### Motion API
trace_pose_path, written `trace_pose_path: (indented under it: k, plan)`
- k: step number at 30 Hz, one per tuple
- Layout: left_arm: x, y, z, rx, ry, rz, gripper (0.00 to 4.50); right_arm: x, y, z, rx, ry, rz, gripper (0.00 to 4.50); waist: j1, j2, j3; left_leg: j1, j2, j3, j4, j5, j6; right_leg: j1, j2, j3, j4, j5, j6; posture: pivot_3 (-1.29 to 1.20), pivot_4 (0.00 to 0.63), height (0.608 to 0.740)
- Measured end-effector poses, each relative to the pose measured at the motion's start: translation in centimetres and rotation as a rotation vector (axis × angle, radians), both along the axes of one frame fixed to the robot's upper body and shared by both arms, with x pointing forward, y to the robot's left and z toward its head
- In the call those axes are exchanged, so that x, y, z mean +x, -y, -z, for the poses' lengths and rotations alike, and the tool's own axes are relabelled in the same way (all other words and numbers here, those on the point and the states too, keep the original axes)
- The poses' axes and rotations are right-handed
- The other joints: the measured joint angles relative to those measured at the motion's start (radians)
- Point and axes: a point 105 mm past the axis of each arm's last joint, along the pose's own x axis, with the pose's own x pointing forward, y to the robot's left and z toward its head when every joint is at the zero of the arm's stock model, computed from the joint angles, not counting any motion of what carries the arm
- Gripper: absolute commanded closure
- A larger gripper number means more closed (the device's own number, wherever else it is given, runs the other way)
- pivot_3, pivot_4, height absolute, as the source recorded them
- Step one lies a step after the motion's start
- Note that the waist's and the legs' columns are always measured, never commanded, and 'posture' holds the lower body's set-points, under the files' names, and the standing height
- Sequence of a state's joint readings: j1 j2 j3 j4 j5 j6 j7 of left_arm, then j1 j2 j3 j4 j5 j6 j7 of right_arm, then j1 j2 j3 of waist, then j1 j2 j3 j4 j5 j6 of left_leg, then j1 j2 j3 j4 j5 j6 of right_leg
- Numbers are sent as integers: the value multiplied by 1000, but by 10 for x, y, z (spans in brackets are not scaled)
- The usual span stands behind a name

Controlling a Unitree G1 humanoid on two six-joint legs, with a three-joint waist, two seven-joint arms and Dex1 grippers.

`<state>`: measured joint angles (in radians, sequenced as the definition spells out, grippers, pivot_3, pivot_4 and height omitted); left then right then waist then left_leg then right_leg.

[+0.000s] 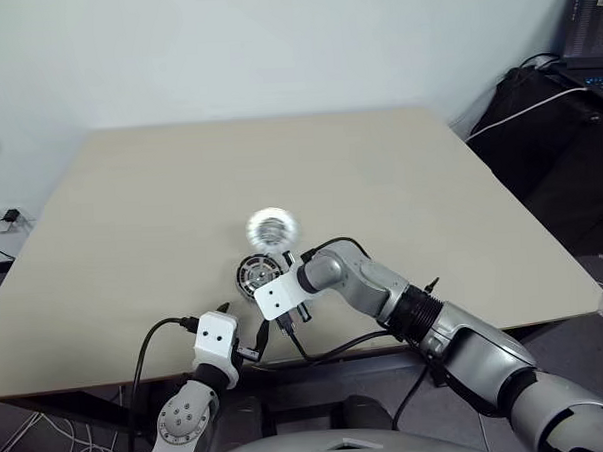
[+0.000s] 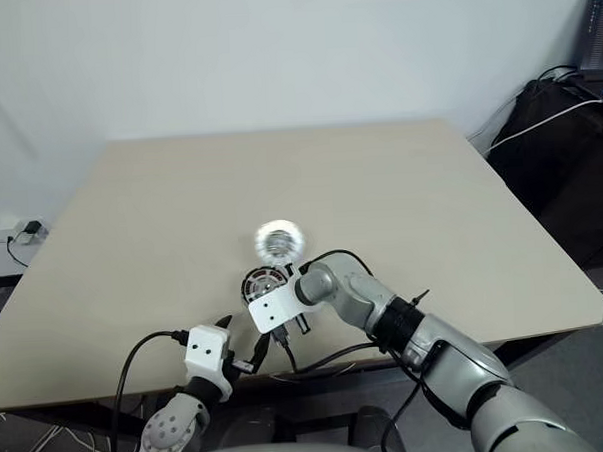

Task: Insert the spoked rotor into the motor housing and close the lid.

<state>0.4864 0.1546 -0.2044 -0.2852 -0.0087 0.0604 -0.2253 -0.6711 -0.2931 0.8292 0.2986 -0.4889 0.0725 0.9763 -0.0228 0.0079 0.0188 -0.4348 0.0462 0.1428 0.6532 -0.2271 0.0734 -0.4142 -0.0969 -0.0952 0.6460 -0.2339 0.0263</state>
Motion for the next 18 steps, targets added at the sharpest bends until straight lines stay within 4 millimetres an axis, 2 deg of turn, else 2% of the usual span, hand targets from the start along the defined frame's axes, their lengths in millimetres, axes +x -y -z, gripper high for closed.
trace_pose_path:
  k: [9,18]
  plan:
    - [6,6,-10,-9,22,8,0,-2,9,-1,32,-23,60,4134,4,0,0,-1,0,0,0,0,0,0,0,0,0,0,0,0,0,740]
    - [6,7,-12,-9,9,12,0,-21,49,-5,-11,-82,118,4134,12,0,0,-1,0,0,2,-1,1,0,-1,0,-1,-2,3,0,0,740]
